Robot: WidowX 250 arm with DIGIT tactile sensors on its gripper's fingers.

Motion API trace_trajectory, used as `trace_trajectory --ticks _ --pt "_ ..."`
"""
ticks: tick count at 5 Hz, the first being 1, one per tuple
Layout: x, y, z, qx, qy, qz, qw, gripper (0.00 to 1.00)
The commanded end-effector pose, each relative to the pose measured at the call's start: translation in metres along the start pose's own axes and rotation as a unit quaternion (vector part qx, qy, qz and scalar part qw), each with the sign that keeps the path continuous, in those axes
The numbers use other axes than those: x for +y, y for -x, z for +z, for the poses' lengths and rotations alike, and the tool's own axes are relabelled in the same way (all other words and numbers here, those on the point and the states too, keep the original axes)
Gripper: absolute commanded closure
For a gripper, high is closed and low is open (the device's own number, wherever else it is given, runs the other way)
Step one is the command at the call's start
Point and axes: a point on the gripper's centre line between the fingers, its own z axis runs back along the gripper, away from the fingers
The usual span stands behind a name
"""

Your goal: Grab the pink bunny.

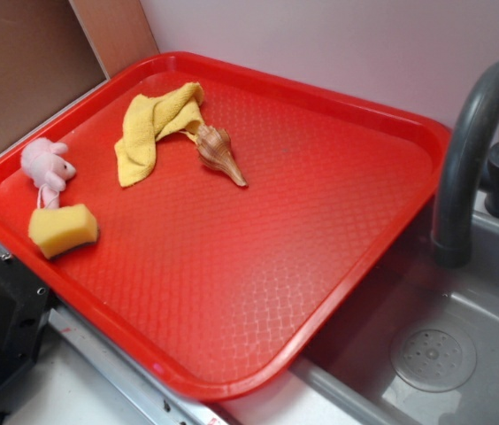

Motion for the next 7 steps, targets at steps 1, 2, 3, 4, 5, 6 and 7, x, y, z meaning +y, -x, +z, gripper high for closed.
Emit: trace_trajectory --ticks 1,2,3,4,5,6,7 --pt "0.0 0.0 0.0 0.0 0.0 0.0 1.0 0.0" --pt "0.012 -0.01 -0.014 -0.078 -0.011 0.121 0.99 0.0" --pt "0.031 -0.021 -0.036 -0.127 -0.012 0.242 0.962 0.0" --pt "0.054 -0.024 -0.056 -0.159 -0.039 0.356 0.92 0.0" --pt "0.085 -0.025 -0.084 -0.171 -0.066 0.465 0.866 0.0" --pt "0.11 -0.025 -0.114 -0.173 -0.137 0.53 0.819 0.0" --pt "0.141 -0.026 -0.163 -0.154 -0.158 0.519 0.826 0.0"
